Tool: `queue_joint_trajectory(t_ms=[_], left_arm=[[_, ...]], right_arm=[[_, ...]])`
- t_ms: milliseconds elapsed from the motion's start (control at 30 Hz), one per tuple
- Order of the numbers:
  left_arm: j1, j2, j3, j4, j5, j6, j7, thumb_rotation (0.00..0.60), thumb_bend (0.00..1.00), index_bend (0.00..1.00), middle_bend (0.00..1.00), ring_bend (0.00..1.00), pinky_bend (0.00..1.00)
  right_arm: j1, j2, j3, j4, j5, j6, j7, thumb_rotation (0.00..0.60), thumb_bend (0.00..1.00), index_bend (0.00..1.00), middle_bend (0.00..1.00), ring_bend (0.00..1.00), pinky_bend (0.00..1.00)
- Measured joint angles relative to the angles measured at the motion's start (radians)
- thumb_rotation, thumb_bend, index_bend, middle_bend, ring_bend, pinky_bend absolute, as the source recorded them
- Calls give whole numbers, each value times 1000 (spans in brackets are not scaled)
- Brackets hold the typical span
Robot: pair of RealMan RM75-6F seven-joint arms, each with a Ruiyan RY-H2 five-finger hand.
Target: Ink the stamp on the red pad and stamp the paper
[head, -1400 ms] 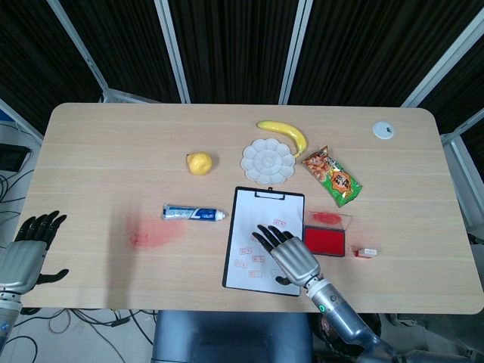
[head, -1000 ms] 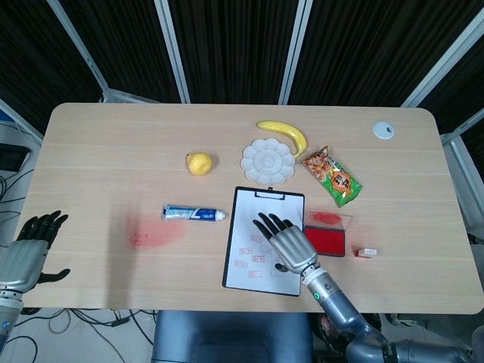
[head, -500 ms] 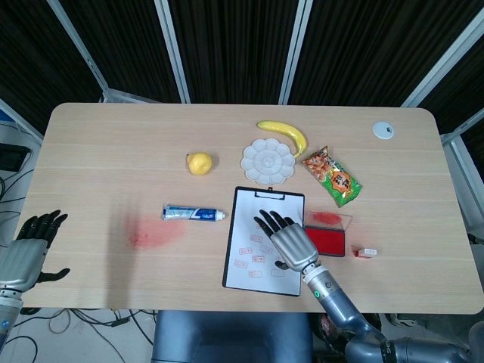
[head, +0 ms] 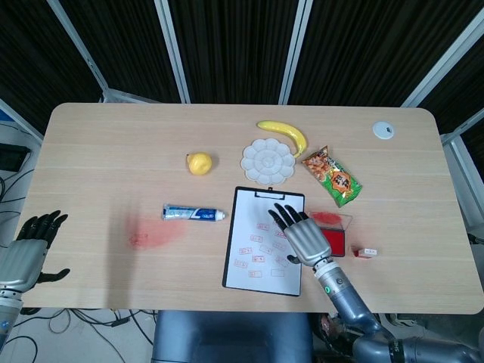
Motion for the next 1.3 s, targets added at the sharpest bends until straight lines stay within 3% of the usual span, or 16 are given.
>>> queue_joint_trajectory(t_ms=[333, 533, 633, 800, 1000, 1300], left_arm=[[2, -2, 1, -2, 1, 5, 5, 600, 15, 0, 0, 0, 0], [3, -8, -2, -1, -2, 13, 17, 600, 15, 0, 0, 0, 0], [4, -11, -3, 1, -4, 17, 24, 600, 15, 0, 0, 0, 0], [6, -18, -7, 1, -7, 27, 35, 600, 15, 0, 0, 0, 0], [11, -30, -13, 10, 1, 50, 38, 600, 15, 0, 0, 0, 0], [14, -45, -23, 26, -2, 65, 42, 600, 15, 0, 0, 0, 0]], right_arm=[[-66, 119, -28, -13, 35, 52, 57, 600, 157, 0, 28, 125, 292], [-118, 186, -57, -22, 37, 88, 112, 600, 169, 41, 88, 243, 423], [-143, 203, -77, -18, 20, 112, 128, 600, 174, 83, 122, 369, 536], [-174, 207, -102, 13, -3, 135, 160, 600, 195, 147, 173, 562, 693], [-186, 186, -106, 64, 18, 118, 189, 600, 225, 225, 254, 637, 768], [-187, 120, -91, 148, 66, 89, 192, 600, 269, 329, 353, 672, 794]])
